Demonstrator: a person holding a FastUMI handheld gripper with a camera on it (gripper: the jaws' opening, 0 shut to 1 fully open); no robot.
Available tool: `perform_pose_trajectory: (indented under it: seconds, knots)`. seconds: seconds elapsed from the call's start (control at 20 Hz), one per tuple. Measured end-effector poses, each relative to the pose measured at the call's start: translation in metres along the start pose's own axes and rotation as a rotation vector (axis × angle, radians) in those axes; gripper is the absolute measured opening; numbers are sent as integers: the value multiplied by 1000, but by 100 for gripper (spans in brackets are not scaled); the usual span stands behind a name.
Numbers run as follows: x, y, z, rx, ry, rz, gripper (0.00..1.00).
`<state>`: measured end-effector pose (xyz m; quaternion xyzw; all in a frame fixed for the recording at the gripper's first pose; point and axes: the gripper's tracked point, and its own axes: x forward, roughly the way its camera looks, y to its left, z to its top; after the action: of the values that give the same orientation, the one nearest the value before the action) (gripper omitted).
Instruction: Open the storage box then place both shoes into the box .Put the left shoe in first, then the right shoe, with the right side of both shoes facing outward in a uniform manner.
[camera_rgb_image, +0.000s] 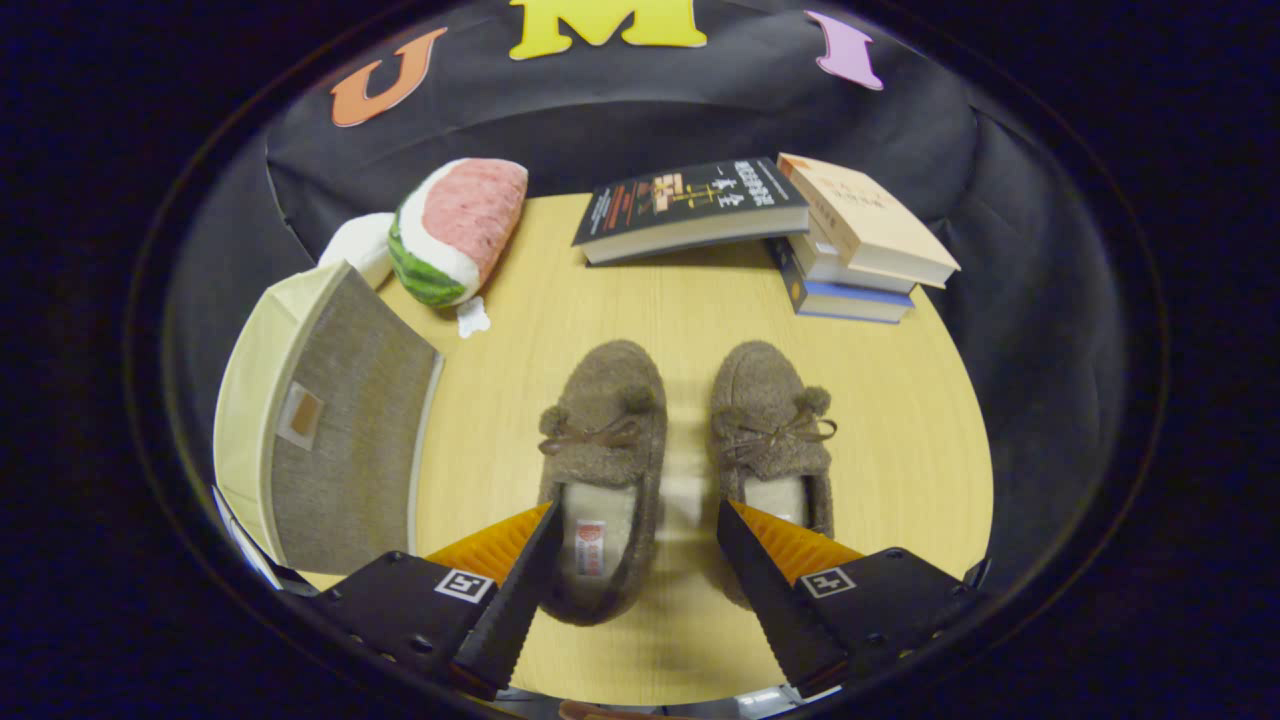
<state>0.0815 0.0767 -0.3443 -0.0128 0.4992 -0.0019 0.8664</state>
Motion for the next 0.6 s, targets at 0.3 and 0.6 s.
perform_pose_trajectory:
  seconds: [0.3,0.6]
  knots:
    - [31,-12,-2,2,33,-72,79]
    - [43,-8,-4,-17,47,-63,41]
